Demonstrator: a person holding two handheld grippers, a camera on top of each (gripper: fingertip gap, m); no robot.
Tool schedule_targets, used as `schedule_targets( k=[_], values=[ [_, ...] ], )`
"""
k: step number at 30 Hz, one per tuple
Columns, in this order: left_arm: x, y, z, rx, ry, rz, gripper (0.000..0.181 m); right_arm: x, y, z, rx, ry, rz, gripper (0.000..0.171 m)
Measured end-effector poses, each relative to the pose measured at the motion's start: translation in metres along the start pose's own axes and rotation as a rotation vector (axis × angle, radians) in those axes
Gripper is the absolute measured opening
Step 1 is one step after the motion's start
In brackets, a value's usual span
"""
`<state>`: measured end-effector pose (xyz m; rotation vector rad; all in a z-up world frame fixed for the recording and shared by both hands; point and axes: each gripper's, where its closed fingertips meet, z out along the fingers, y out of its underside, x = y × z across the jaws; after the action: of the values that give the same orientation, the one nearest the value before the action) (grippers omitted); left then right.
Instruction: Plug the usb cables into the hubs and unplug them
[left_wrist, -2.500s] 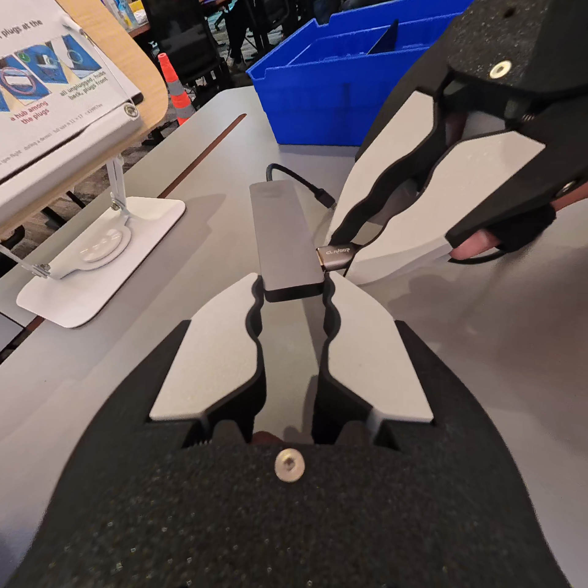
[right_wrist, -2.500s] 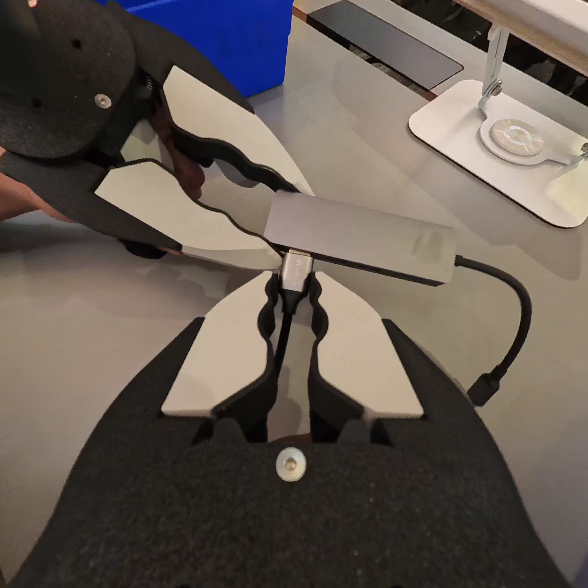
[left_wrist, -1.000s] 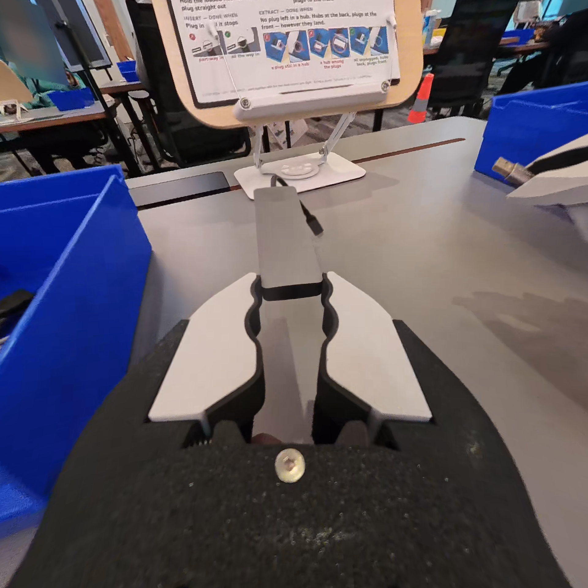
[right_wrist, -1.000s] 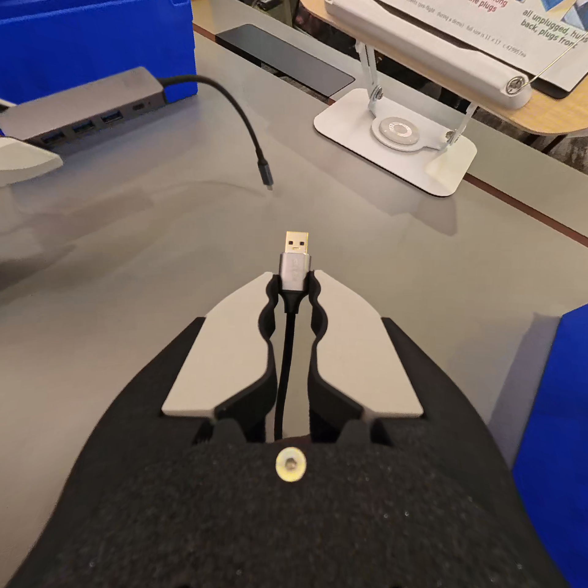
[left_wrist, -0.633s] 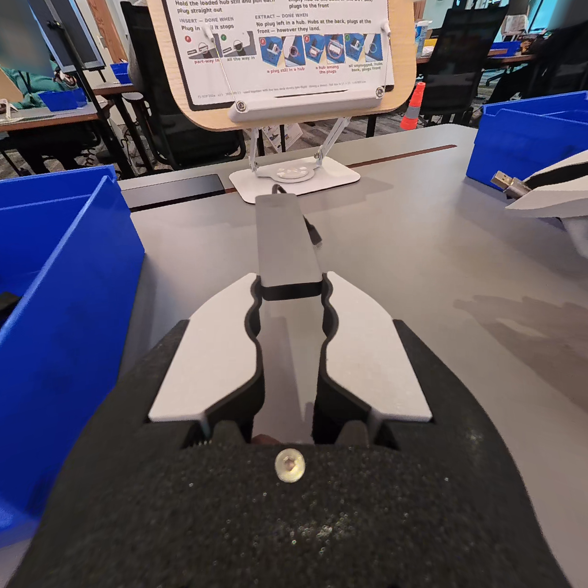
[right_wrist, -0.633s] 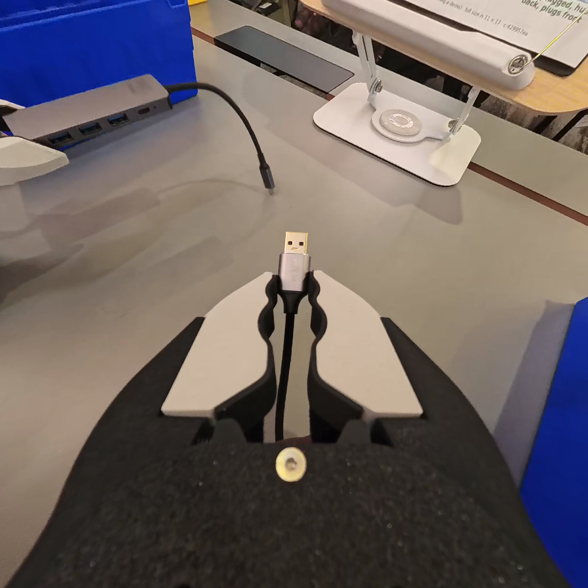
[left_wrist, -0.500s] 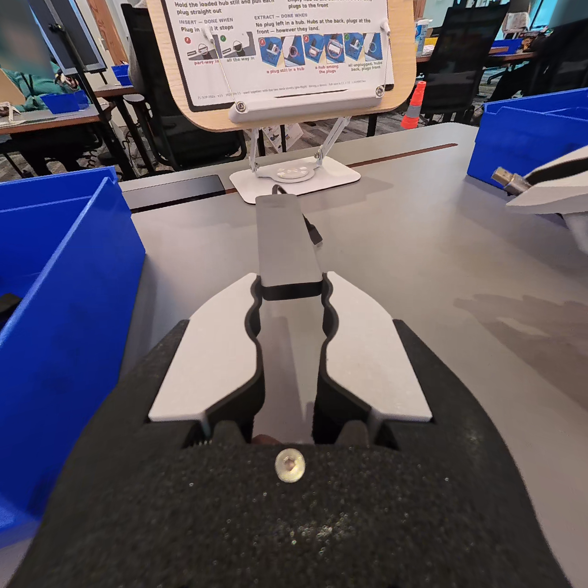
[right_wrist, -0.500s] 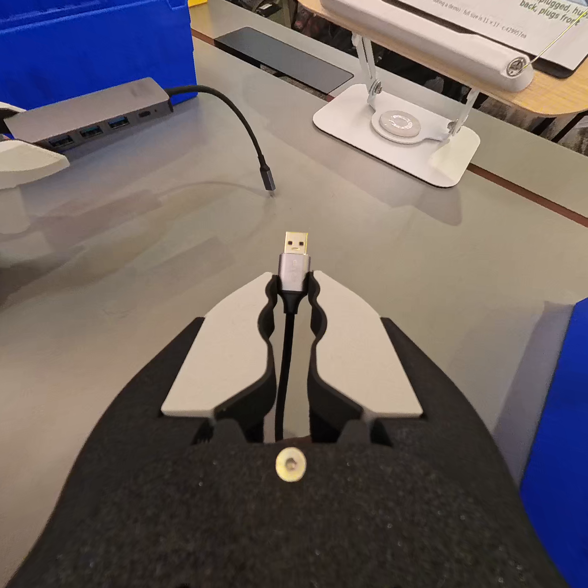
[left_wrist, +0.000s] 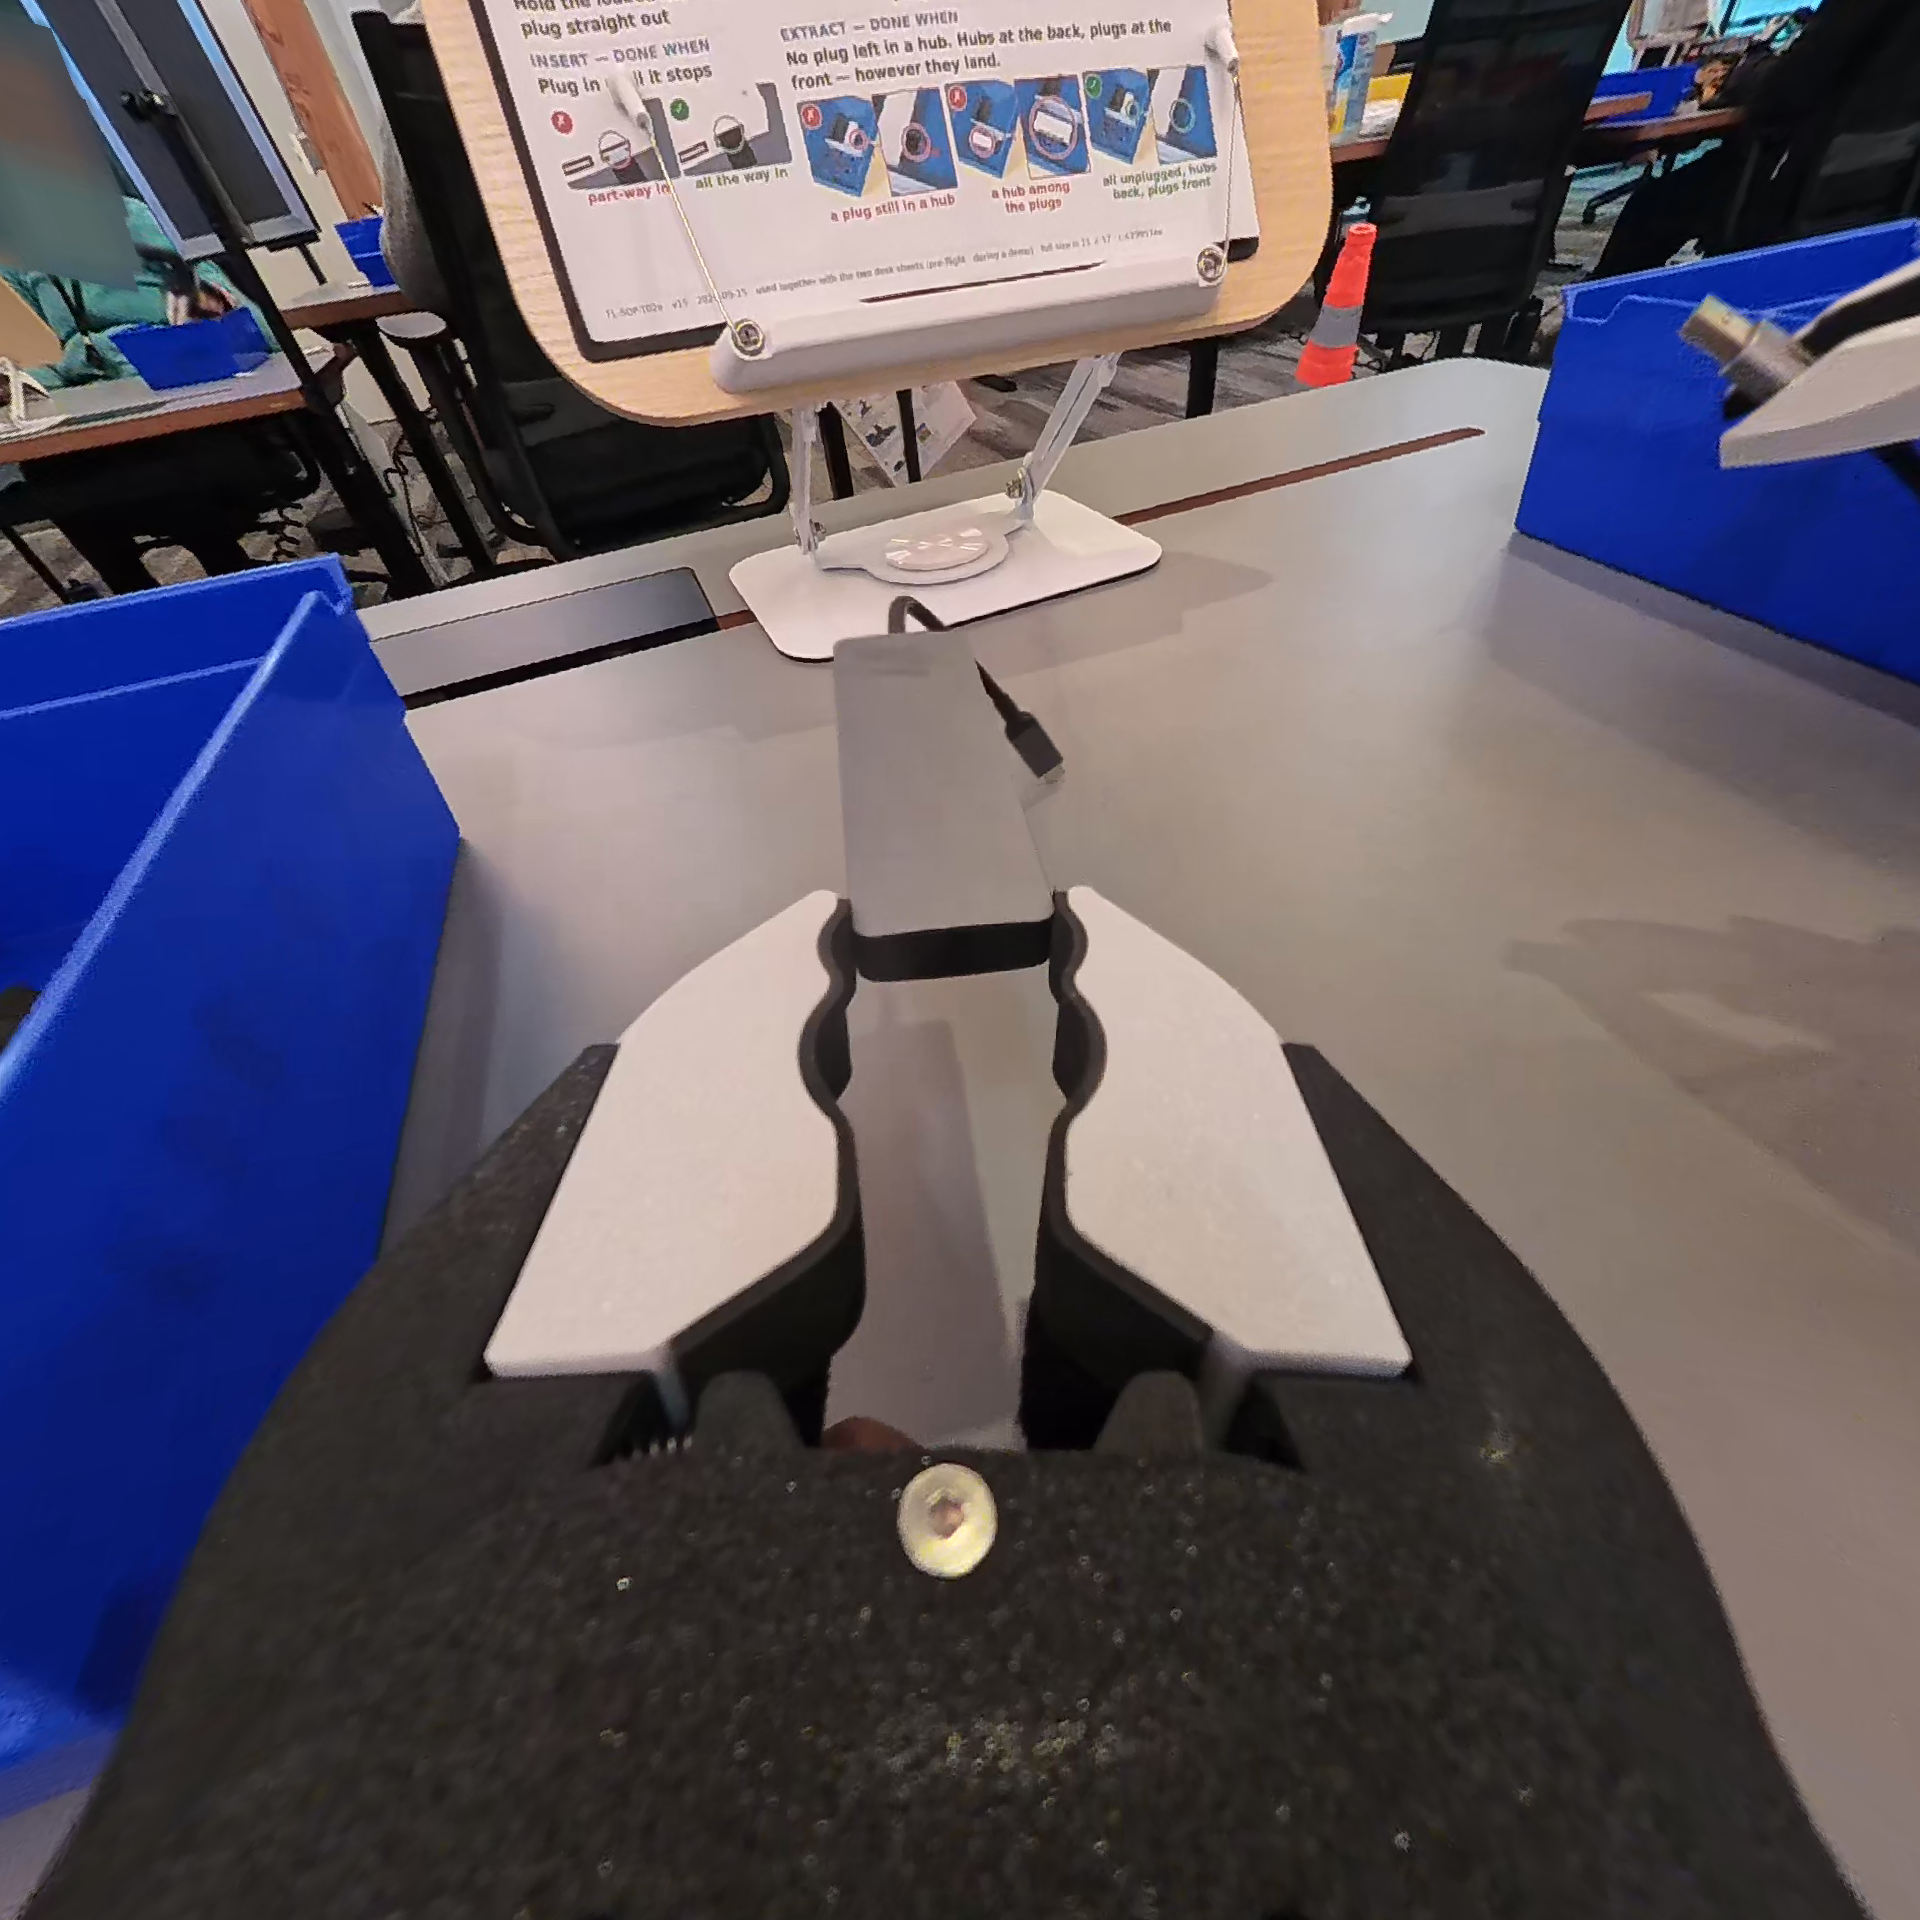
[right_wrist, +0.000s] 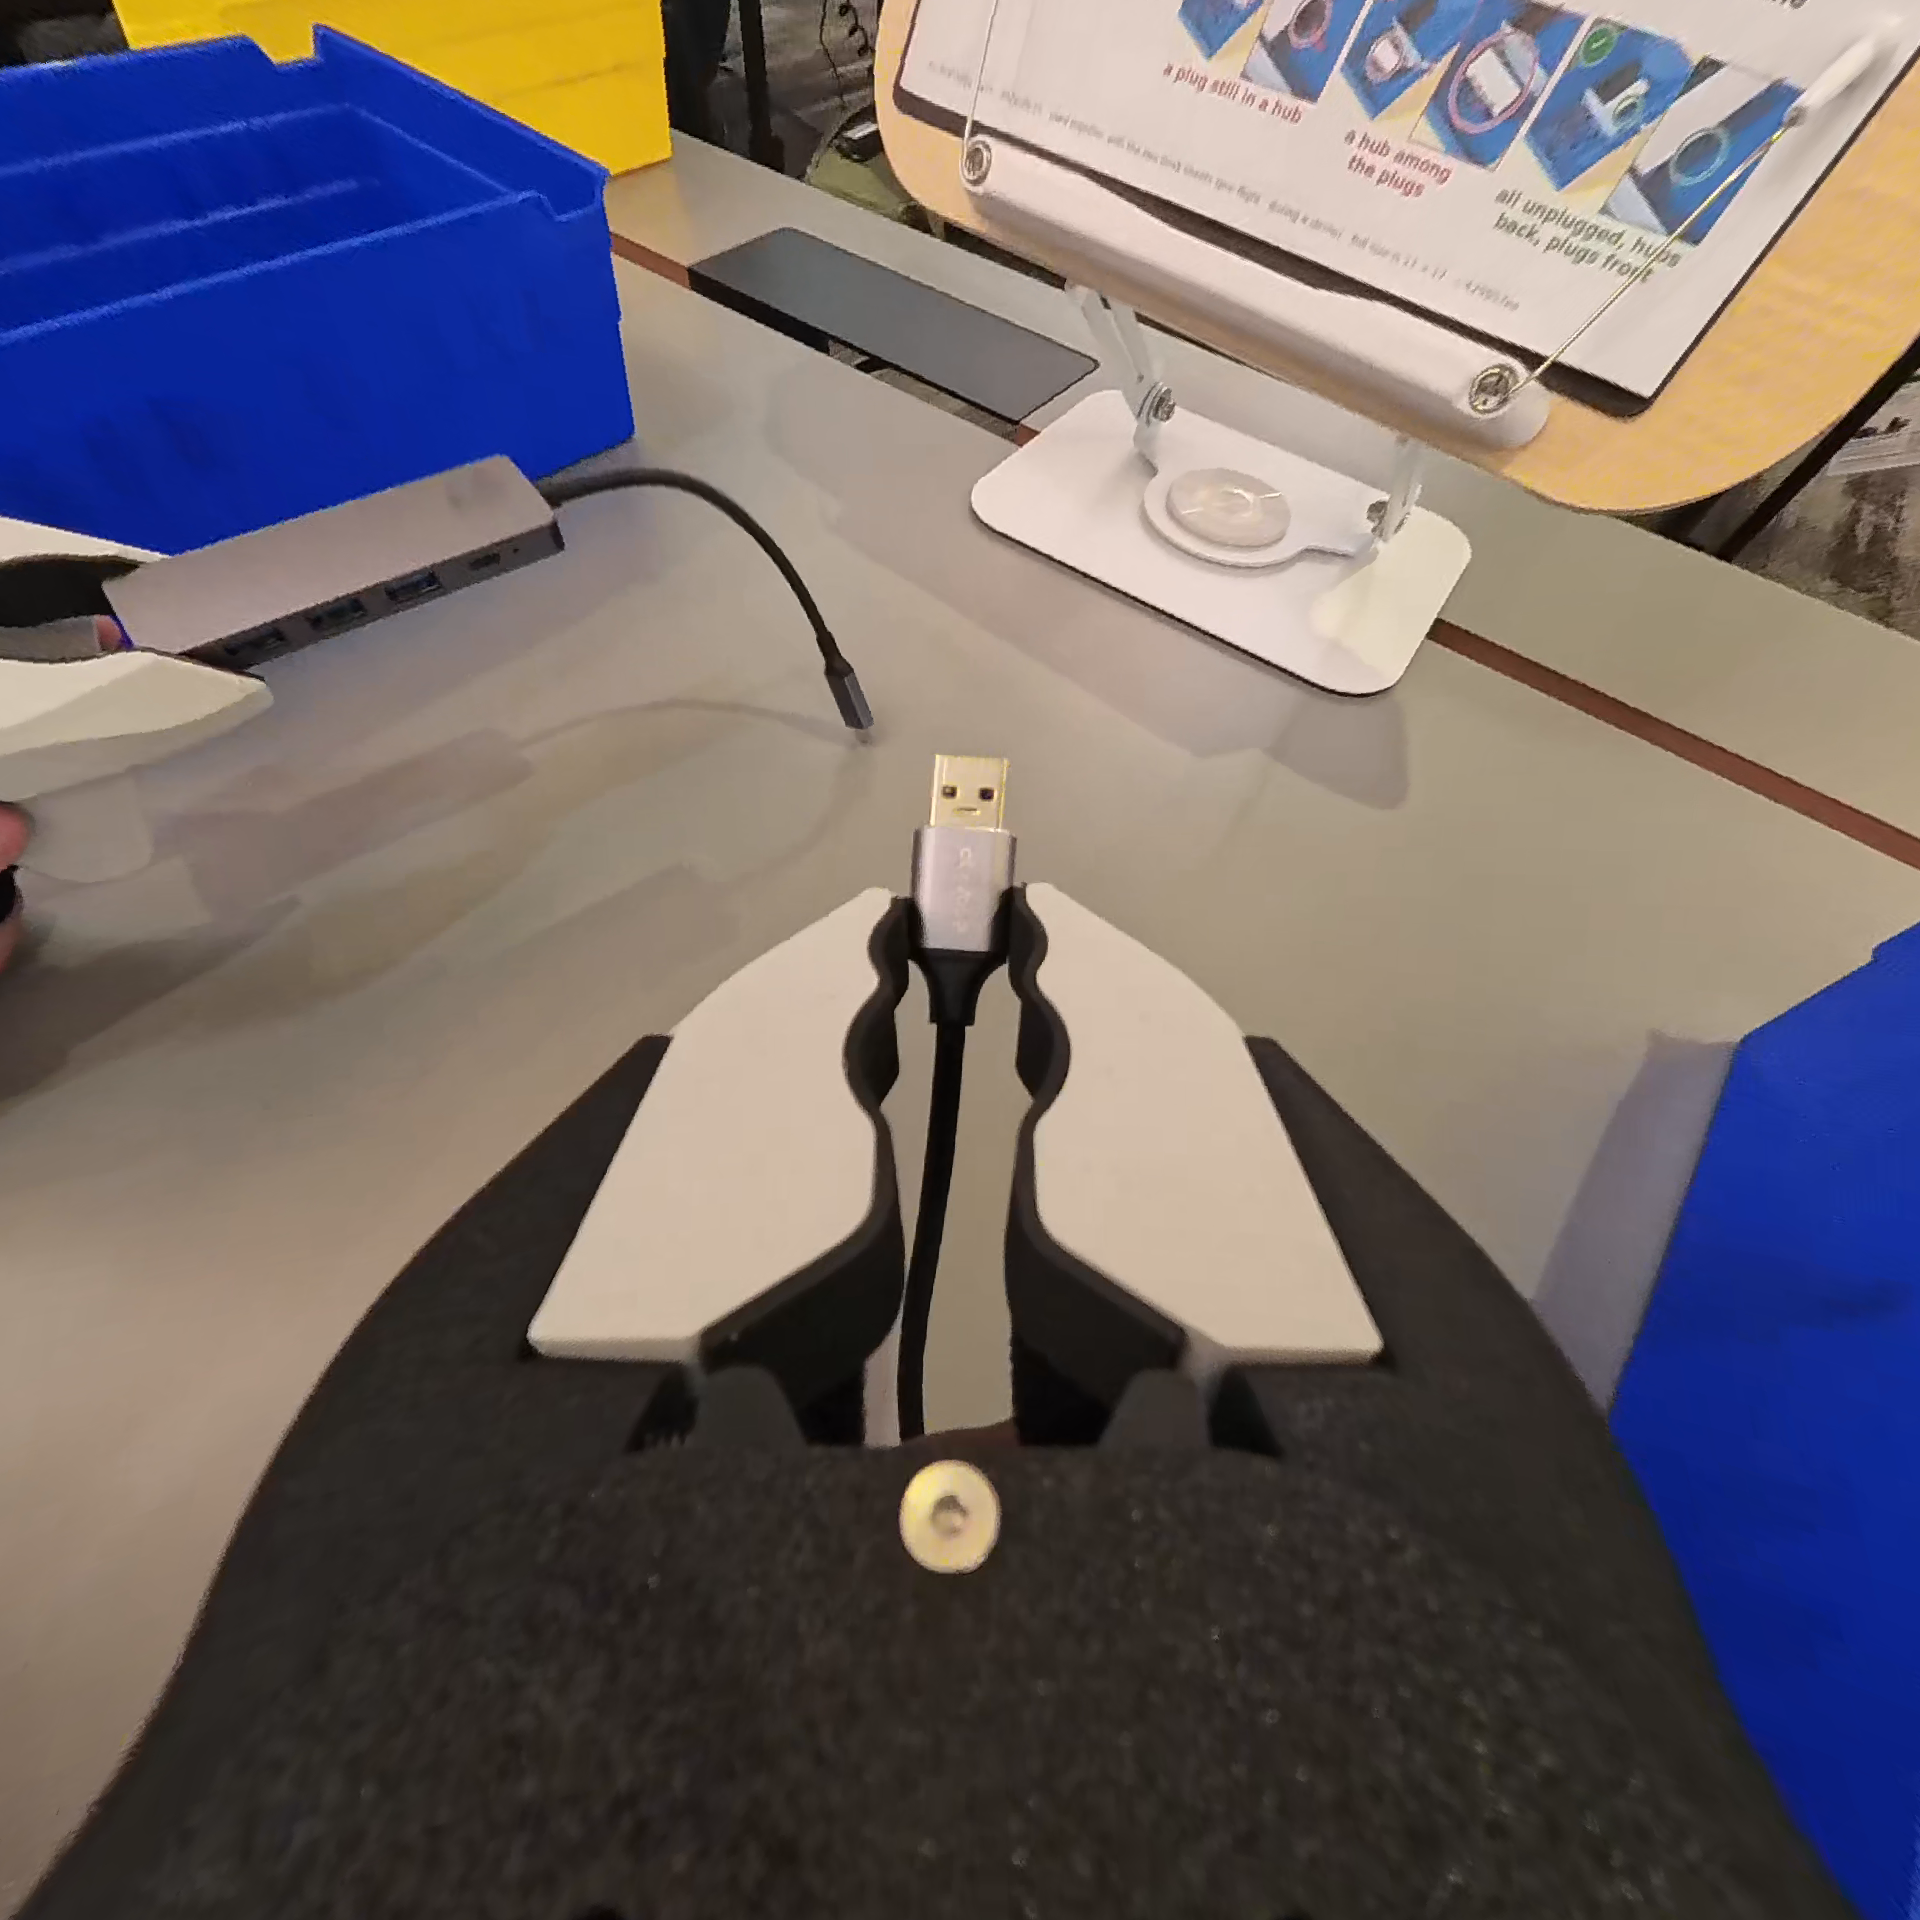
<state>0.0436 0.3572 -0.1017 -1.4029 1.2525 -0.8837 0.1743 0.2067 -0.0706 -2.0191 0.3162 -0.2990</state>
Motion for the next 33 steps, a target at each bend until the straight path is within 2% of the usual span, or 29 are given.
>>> schedule_targets(
  k=[17, 19, 22, 24, 26, 28, 29, 33],
  values=[
    [0.002, 0.001, 0.001, -0.011, 0.002, 0.02, 0.035, 0.0, -0.003, -0.002, 0.009, -0.004, -0.01, 0.018],
    [0.003, 0.002, 0.001, -0.014, 0.003, 0.026, 0.035, 0.009, -0.02, -0.019, 0.04, -0.009, -0.033, 0.018],
    [0.004, 0.001, 0.0, -0.009, 0.009, 0.03, 0.035, 0.059, -0.063, -0.079, 0.091, 0.102, -0.181, 0.018],
    [0.005, 0.002, 0.0, -0.01, 0.012, 0.031, 0.035, 0.106, -0.084, -0.122, 0.053, 0.211, -0.275, 0.018],
    [0.006, 0.002, 0.0, -0.013, 0.015, 0.035, 0.035, 0.145, -0.089, -0.149, -0.027, 0.26, -0.345, 0.018],
    [0.007, 0.003, 0.0, -0.017, 0.018, 0.041, 0.035, 0.175, -0.079, -0.155, -0.117, 0.253, -0.396, 0.018],
    [0.007, 0.003, 0.001, -0.018, 0.018, 0.045, 0.035, 0.177, -0.062, -0.147, -0.178, 0.157, -0.417, 0.018],
    [0.008, 0.003, 0.001, -0.021, 0.014, 0.056, 0.035, 0.184, 0.058, -0.102, -0.531, -0.098, -0.457, 0.019]
  ],
)
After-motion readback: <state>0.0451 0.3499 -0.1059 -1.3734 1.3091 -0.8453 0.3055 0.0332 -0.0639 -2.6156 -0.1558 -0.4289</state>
